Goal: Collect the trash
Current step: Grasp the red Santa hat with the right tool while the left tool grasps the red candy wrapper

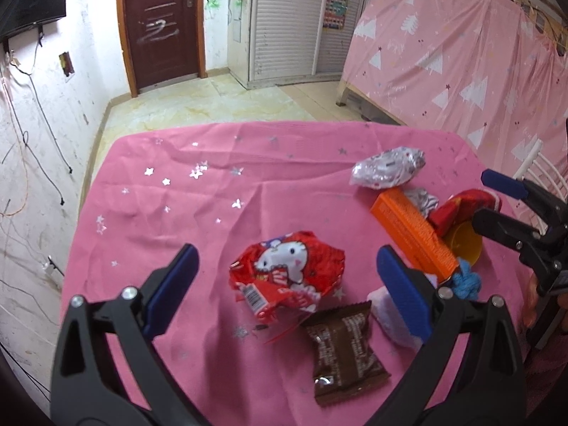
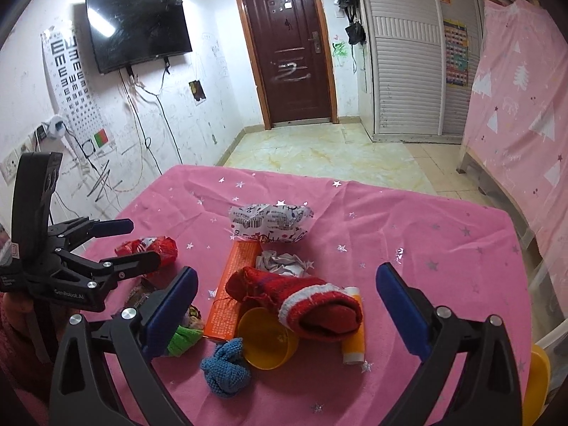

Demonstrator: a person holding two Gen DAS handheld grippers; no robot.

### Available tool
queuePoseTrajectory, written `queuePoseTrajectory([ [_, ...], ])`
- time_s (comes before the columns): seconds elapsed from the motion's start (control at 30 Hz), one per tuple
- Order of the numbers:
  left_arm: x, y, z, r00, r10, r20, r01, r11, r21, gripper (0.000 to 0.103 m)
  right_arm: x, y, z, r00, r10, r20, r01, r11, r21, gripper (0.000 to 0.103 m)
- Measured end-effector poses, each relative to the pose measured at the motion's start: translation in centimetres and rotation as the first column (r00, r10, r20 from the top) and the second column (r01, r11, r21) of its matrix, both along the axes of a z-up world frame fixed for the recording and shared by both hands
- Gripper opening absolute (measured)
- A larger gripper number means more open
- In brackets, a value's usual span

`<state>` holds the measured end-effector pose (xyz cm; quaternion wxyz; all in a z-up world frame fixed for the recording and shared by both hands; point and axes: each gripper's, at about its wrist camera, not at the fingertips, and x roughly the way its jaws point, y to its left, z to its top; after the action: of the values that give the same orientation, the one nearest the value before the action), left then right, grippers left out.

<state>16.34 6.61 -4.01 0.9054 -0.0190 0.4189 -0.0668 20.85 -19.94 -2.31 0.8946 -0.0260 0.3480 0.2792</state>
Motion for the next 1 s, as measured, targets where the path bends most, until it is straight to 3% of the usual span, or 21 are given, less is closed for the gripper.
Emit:
queuePoseTrajectory([
  [0.07,0.2,-0.1,-0.4,1.000,0.003,-0.003,-0.003,1.000,0.012,0.096,0.2,0.2,-0.3,1.000,-0.001,-0.007,0.001,1.000,-0.011,0.092],
  [0.2,0.3,-0.3,-0.8,1.000,-0.005,-0.003,0.005,1.000,0.022,0.096,0.9,0.6,-0.8,1.000,-0.009,-0.028,0.009,1.000,-0.020,0.059],
  [0.27,0.4,-0.3,-1.0,1.000,-0.012,-0.007,0.012,1.000,0.016,0.095,1.1,0.6,-1.1,0.999,-0.007,-0.038,0.007,1.000,-0.022,0.052],
  [0.3,0.4,-0.3,-1.0,1.000,-0.012,-0.008,0.012,1.000,0.017,0.093,1.1,0.7,-1.2,0.999,-0.008,-0.040,0.007,1.000,-0.025,0.050],
  [0.37,0.8,-0.7,-1.3,0.999,-0.026,-0.026,0.027,0.999,0.034,0.068,1.2,0.6,-1.3,0.999,-0.009,-0.043,0.008,1.000,-0.020,0.040],
  [0.5,1.0,-1.0,-1.7,0.999,-0.028,-0.040,0.030,0.998,0.050,0.058,1.3,0.3,-1.4,0.999,-0.009,-0.045,0.009,1.000,0.002,0.025],
  [0.83,0.6,-1.0,-0.9,1.000,-0.006,-0.004,0.006,1.000,0.029,0.036,0.7,0.2,-0.8,1.000,-0.002,-0.022,0.002,1.000,0.018,0.012],
  [1.0,-0.1,-1.1,0.5,0.999,0.004,0.041,-0.006,0.999,0.035,0.035,0.2,-0.2,0.2,1.000,-0.010,-0.003,0.010,0.999,0.052,0.011],
])
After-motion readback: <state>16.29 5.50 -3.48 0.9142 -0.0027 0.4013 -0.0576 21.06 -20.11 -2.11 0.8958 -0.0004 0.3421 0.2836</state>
